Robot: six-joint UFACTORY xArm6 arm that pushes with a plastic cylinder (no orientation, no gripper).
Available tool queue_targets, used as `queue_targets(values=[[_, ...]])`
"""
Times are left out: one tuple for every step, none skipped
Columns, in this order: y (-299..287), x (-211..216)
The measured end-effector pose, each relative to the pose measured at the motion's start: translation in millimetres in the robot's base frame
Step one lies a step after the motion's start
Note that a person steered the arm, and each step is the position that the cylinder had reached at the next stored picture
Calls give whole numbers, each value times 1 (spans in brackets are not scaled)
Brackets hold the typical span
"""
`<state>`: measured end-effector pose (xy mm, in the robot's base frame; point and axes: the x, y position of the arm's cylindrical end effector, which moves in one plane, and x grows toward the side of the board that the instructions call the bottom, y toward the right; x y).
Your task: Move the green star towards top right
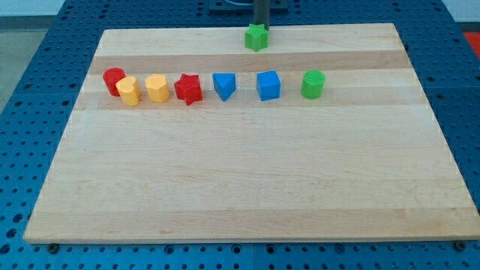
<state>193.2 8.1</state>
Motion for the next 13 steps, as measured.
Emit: queue_targets(values=[[-20,0],[-20,0],[-15,13],[-7,17],[-7,24],[-11,43],[-12,59],[-12,59],[-3,59],[22,59],[40,59],[39,59],[15,60]])
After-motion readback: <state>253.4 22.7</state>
